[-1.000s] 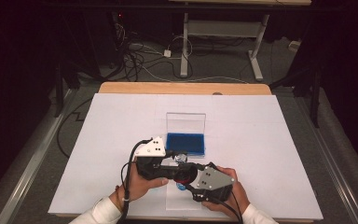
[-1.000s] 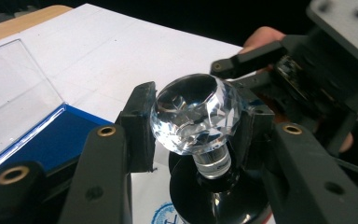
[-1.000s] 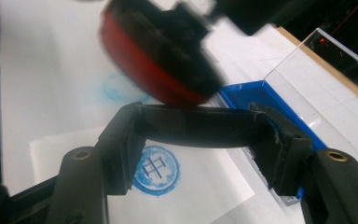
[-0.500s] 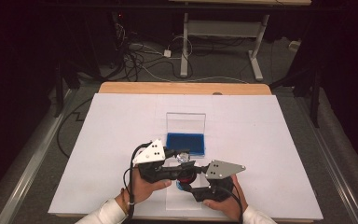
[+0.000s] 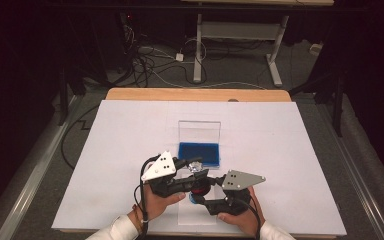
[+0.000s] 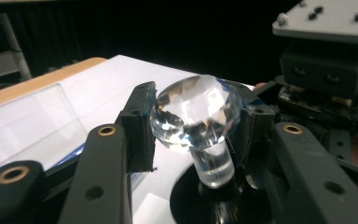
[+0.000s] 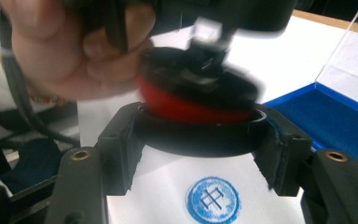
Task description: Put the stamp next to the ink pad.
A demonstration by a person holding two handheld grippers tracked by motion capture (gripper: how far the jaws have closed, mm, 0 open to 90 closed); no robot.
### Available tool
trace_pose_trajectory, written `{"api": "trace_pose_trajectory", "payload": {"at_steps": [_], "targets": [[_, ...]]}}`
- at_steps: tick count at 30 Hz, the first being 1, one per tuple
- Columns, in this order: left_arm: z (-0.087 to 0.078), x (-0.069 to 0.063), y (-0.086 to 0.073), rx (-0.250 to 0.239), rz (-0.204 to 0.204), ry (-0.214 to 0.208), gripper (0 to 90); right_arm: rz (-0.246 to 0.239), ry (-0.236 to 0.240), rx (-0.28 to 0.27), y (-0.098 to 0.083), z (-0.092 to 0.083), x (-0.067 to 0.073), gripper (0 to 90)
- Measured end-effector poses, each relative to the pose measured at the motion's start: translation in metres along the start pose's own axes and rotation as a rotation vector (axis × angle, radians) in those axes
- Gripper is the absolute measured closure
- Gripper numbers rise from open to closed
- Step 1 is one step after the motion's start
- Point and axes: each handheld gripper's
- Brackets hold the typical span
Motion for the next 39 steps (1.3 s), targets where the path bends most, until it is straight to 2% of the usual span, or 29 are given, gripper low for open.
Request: {"api": "trace_pose_trajectory", "payload": {"at_steps": [5, 9, 11, 16, 17, 21, 22, 23, 25, 26, 28, 30, 32, 34, 35, 39], "targets": [[0.004, -0.0016, -0.0044, -0.008, -0.006, 0.025, 54.9, 0.065, 0.026, 0.006, -0.0043, 0.0039, -0.0026, 38.9], [0.0029, 0.0004, -0.0055, -0.001, -0.006, 0.029, 54.9, 0.094, 0.028, 0.012, -0.0063, 0.0042, -0.0045, 38.9], [0.0012, 0.0033, -0.0058, -0.006, -0.029, 0.017, 54.9, 0.087, 0.018, 0.007, -0.006, 0.0032, -0.0062, 38.9], [-0.0009, 0.0057, -0.0061, -0.008, -0.048, 0.011, 54.9, 0.076, 0.001, -0.003, -0.0051, 0.0005, -0.008, 38.9], [-0.0019, 0.0074, -0.0068, -0.012, -0.066, 0.009, 54.9, 0.077, 0.0, -0.006, -0.0049, -0.0001, -0.0084, 38.9], [-0.0008, 0.0067, -0.0082, -0.031, -0.07, 0.017, 54.9, 0.076, -0.003, -0.007, -0.0045, 0.0001, -0.0083, 38.9], [-0.0001, 0.0065, -0.0086, -0.034, -0.073, -0.004, 54.9, 0.071, -0.012, -0.004, -0.0042, 0.0007, -0.0078, 38.9], [-0.0001, 0.0065, -0.0086, -0.034, -0.073, -0.004, 55.0, 0.069, -0.008, 0.002, -0.0046, 0.0016, -0.0074, 38.9], [0.0013, 0.0038, -0.0075, -0.02, -0.054, 0.016, 54.9, 0.069, -0.007, 0.004, -0.0055, 0.0025, -0.0067, 38.9], [0.0016, 0.0036, -0.0072, -0.025, -0.058, 0.02, 55.0, 0.081, 0.006, 0.001, -0.0057, 0.003, -0.0069, 38.9], [0.002, 0.0038, -0.0061, -0.035, -0.059, 0.022, 55.0, 0.081, 0.009, -0.011, -0.0048, 0.0026, -0.0061, 38.9], [0.0023, 0.0042, -0.0068, -0.067, -0.075, 0.018, 55.0, 0.085, 0.012, -0.019, -0.004, 0.0022, -0.0063, 38.9], [0.003, 0.0042, -0.0073, -0.071, -0.077, 0.016, 55.0, 0.089, 0.013, -0.019, -0.004, 0.0027, -0.0059, 38.9], [0.0025, 0.0047, -0.0091, -0.091, -0.093, 0.017, 55.0, 0.101, 0.017, -0.029, -0.0046, 0.0027, -0.0062, 38.9], [0.0027, 0.0067, -0.0105, -0.117, -0.12, 0.009, 55.0, 0.109, 0.021, -0.035, -0.0046, 0.0026, -0.0068, 38.9], [0.0027, 0.0044, -0.0098, -0.127, -0.097, 0.015, 55.1, 0.126, 0.037, -0.049, -0.0046, 0.0014, -0.0067, 38.9]]}}
Point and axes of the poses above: each handheld gripper's, and its own axes: z roughly forward along the jaws, y roughly out of its top, x roughly to its left, and after that the axes turned 11 degrees about -y, right-handed
